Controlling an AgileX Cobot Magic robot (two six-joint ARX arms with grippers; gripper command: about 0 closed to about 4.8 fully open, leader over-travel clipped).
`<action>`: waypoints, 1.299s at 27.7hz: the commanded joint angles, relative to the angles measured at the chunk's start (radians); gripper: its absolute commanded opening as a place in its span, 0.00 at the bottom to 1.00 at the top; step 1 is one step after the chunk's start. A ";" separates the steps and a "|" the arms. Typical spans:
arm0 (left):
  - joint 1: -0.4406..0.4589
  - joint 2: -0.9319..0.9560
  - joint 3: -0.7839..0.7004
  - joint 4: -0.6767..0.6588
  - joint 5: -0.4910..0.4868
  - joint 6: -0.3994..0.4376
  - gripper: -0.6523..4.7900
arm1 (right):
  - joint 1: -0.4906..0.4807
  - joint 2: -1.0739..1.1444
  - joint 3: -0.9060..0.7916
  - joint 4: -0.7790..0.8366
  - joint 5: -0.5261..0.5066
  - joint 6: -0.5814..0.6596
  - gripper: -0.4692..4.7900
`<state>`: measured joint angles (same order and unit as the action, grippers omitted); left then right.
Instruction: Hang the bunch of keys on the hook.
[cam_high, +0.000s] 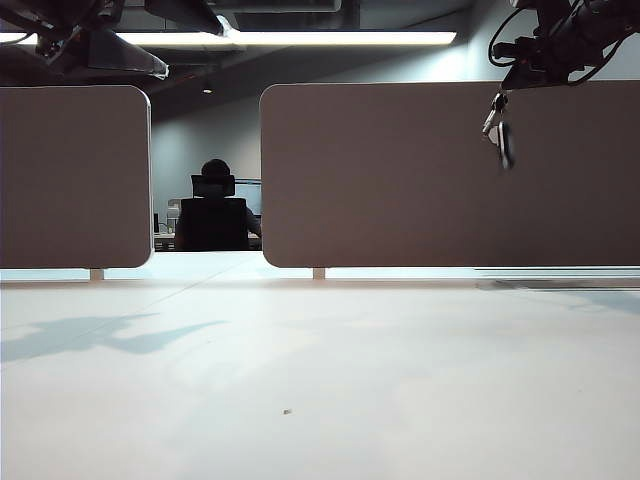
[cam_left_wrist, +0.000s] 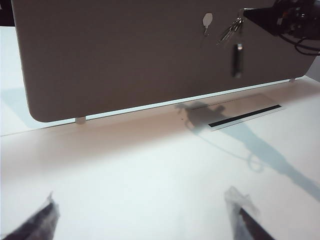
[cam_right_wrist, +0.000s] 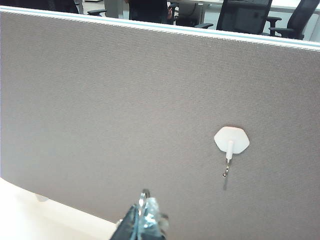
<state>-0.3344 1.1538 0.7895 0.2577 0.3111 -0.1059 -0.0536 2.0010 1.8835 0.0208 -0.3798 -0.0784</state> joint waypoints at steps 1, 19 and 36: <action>-0.002 -0.003 0.008 0.013 0.007 0.000 1.00 | 0.000 -0.012 0.003 0.019 -0.005 0.001 0.09; -0.002 -0.003 0.008 0.013 0.003 0.000 1.00 | 0.001 -0.006 0.003 0.020 -0.004 0.000 0.09; -0.002 -0.003 0.008 0.047 -0.002 0.001 1.00 | -0.003 0.204 0.181 0.126 0.045 0.001 0.09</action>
<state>-0.3344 1.1542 0.7895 0.2935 0.3107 -0.1059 -0.0582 2.1937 2.0254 0.1143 -0.3359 -0.0784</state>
